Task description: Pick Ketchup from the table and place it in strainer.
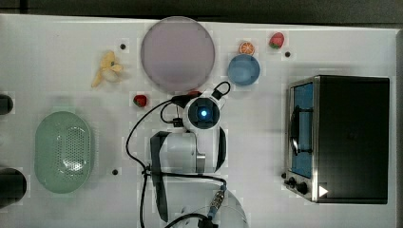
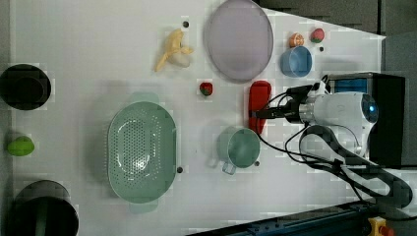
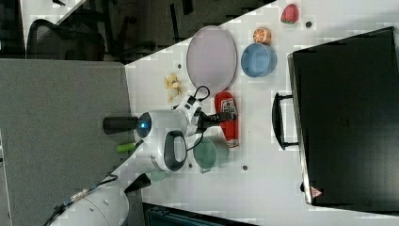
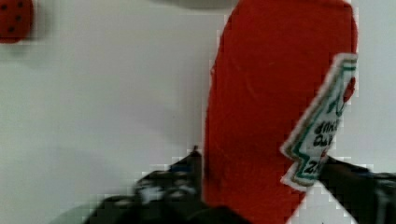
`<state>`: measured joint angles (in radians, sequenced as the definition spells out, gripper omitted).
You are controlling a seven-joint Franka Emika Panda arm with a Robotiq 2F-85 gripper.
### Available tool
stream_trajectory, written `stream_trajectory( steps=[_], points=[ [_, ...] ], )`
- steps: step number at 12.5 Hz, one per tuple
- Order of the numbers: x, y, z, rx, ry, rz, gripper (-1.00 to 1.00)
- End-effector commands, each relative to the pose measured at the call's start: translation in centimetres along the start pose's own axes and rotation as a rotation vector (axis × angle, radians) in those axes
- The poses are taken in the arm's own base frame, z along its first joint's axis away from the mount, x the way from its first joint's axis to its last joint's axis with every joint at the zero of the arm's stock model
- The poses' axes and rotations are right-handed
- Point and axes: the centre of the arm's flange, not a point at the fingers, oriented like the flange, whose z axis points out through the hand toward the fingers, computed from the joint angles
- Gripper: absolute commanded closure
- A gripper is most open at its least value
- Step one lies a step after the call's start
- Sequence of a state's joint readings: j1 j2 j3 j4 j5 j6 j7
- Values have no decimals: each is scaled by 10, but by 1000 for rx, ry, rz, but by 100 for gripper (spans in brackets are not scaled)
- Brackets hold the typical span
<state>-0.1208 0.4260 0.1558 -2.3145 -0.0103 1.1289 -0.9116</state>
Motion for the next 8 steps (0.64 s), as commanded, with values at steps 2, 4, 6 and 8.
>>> stream_trajectory(
  steps=[2, 4, 6, 8],
  points=[
    [7, -9, -17, -7, 35, -60, -23],
    [11, -12, -45, -17, 46, -50, -23],
    [13, -17, -87, -28, 29, -6, -23],
    [13, -33, -139, -44, 30, -27, -23]
  ],
)
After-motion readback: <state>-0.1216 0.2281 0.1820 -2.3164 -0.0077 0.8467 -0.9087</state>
